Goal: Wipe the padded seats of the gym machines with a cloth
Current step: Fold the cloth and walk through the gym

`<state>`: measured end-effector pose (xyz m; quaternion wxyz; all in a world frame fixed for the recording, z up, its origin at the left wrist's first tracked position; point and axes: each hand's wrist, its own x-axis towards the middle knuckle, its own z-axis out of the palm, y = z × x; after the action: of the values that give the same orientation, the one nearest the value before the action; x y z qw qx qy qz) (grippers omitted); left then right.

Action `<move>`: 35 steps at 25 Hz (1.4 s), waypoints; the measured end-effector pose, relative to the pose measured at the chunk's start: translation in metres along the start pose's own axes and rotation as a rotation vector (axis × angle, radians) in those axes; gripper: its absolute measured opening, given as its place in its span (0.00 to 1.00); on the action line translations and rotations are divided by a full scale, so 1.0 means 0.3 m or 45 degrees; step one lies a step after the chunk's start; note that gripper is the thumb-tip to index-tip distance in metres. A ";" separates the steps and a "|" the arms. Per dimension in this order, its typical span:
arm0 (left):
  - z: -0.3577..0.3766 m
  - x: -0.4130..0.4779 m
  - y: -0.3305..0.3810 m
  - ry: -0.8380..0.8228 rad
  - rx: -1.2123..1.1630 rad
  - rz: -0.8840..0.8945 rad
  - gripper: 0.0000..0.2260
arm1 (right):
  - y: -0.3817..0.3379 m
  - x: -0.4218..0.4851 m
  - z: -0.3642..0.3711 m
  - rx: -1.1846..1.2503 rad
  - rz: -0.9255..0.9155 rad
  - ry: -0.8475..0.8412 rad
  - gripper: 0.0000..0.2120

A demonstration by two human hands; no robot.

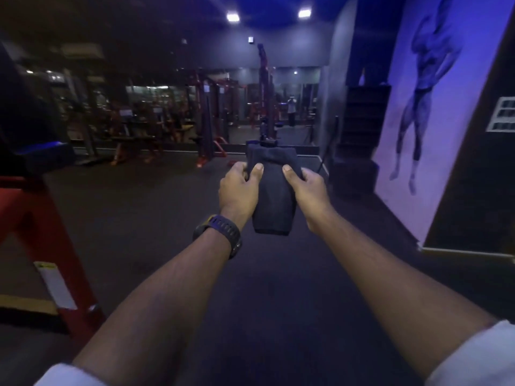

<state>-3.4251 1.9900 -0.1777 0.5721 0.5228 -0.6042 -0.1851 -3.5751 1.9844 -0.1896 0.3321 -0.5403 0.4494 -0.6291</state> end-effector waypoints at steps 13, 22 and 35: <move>0.658 1.275 -0.599 0.300 0.001 -0.185 0.13 | 0.606 1.484 0.273 0.180 0.109 -0.384 0.06; 0.911 2.290 -1.183 0.387 -0.228 -0.227 0.13 | 1.103 2.527 0.806 0.229 -0.004 -0.350 0.08; 1.337 3.920 -2.039 0.365 -0.121 -0.194 0.10 | 1.830 4.150 1.494 0.215 -0.055 -0.313 0.12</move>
<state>-3.2866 0.6124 -0.2062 0.6608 0.5605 -0.4656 -0.1801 -3.4174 0.5608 -0.2167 0.4151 -0.5929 0.3394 -0.6008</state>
